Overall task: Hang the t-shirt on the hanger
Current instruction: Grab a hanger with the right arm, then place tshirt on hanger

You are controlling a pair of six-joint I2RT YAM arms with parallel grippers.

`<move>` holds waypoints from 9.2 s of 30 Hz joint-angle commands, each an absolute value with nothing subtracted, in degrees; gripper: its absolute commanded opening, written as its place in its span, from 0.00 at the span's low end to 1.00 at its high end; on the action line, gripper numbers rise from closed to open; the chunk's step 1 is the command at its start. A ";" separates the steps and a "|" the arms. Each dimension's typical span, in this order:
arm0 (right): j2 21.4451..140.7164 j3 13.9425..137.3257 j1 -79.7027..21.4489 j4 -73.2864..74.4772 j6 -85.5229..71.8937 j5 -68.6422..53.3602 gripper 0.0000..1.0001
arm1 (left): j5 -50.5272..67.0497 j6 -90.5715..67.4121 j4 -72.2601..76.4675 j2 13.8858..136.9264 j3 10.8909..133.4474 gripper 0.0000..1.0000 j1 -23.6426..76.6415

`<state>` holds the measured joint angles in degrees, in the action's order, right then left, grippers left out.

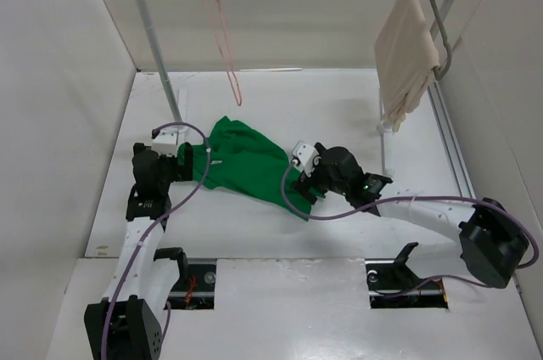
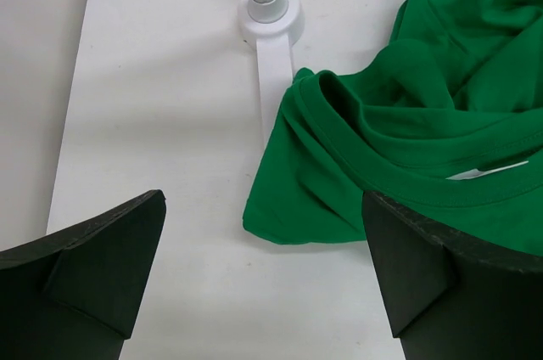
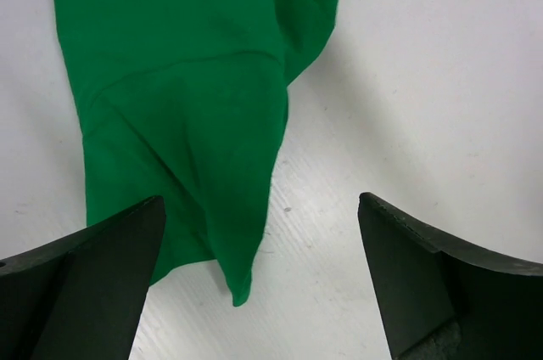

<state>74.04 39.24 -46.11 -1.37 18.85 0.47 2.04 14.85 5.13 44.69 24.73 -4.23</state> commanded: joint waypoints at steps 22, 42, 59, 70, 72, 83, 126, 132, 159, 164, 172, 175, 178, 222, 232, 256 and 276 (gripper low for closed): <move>106.51 136.30 -45.88 7.65 27.95 0.22 1.00 | 10.37 20.65 10.99 41.84 23.91 1.00 -4.48; 111.19 133.60 -45.88 -0.08 22.94 5.80 0.99 | 10.90 20.65 10.99 40.61 22.85 1.00 -4.48; 115.48 141.50 -47.64 -2.29 18.99 1.23 0.99 | 10.90 21.18 11.51 40.08 22.33 1.00 -4.48; 119.97 141.96 -44.22 -4.57 17.05 3.35 1.00 | 10.90 21.18 12.04 39.55 22.32 1.00 -4.48; 120.93 141.33 -42.02 -4.57 16.44 0.72 1.00 | 10.90 21.18 12.04 39.55 22.32 1.00 -4.48; 127.44 147.83 -38.58 -5.27 10.55 -15.12 0.57 | 10.90 21.71 12.04 39.02 22.32 1.00 -4.48; 132.71 151.79 -54.14 -17.05 9.23 27.85 1.00 | 11.43 21.71 12.04 39.55 21.80 1.00 -4.48; 133.95 150.38 -54.14 -17.05 10.71 34.18 1.00 | 10.20 21.71 12.04 39.55 21.80 1.00 -3.96; 116.47 133.26 -52.74 -15.21 16.00 1.37 0.03 | 10.28 21.18 14.41 37.88 21.18 1.00 -3.43; 105.50 112.83 -48.44 -14.59 14.07 -20.26 0.03 | 12.21 21.80 14.41 37.36 22.24 0.92 -3.43; 97.74 88.09 -39.12 -5.02 12.83 -59.13 0.00 | 33.72 28.90 29.51 29.00 20.74 0.81 -3.43; 95.89 79.14 -36.66 -4.31 13.35 -60.90 0.00 | 45.06 35.94 34.61 29.35 21.53 0.82 -3.43; 96.93 76.73 -35.95 0.16 15.53 -60.38 0.00 | 51.05 37.26 34.63 34.51 28.11 0.90 -3.43; 99.24 85.08 -41.75 19.63 35.24 -36.23 1.00 | 60.20 72.77 -19.86 52.91 51.33 0.00 1.49; 102.65 86.65 -44.82 10.81 34.72 -31.13 1.00 | 60.73 70.22 -17.93 52.91 51.33 0.00 1.49; 97.48 83.24 -37.80 9.14 28.21 -21.62 0.00 | 34.87 23.76 4.66 51.15 46.14 1.00 0.44; 88.77 78.66 -29.18 10.90 30.06 -29.79 0.00 | 16.88 36.75 -13.26 78.73 54.22 0.36 -5.80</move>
<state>90.41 77.52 -29.65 12.75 29.58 -26.52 19.11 35.22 -11.55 76.29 49.04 -5.63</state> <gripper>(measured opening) 0.064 0.357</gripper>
